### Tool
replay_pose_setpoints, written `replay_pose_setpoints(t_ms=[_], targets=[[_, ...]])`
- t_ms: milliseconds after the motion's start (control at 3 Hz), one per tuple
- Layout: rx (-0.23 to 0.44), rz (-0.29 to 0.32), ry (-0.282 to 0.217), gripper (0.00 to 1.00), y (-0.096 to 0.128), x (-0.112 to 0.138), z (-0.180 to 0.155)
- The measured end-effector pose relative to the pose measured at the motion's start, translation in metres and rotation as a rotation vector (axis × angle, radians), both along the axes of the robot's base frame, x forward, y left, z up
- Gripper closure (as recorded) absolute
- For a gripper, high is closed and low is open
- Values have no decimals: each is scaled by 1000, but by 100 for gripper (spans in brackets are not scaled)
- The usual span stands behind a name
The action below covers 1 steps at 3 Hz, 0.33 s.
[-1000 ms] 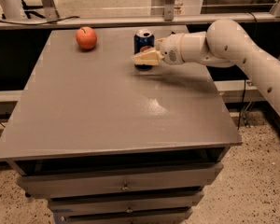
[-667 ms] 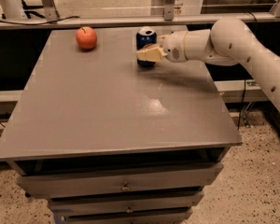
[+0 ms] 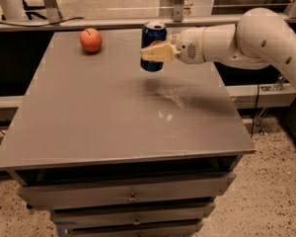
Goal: Pick pepsi can
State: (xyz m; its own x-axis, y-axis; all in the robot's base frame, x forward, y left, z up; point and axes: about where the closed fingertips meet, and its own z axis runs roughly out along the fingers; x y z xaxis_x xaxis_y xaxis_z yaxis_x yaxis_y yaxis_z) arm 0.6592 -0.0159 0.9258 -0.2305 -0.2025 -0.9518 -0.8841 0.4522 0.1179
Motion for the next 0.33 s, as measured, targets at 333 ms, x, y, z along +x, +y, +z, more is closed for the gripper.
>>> replay_pose_setpoints(t_ms=[333], targets=[[49,25,111,100,8,-52,40]])
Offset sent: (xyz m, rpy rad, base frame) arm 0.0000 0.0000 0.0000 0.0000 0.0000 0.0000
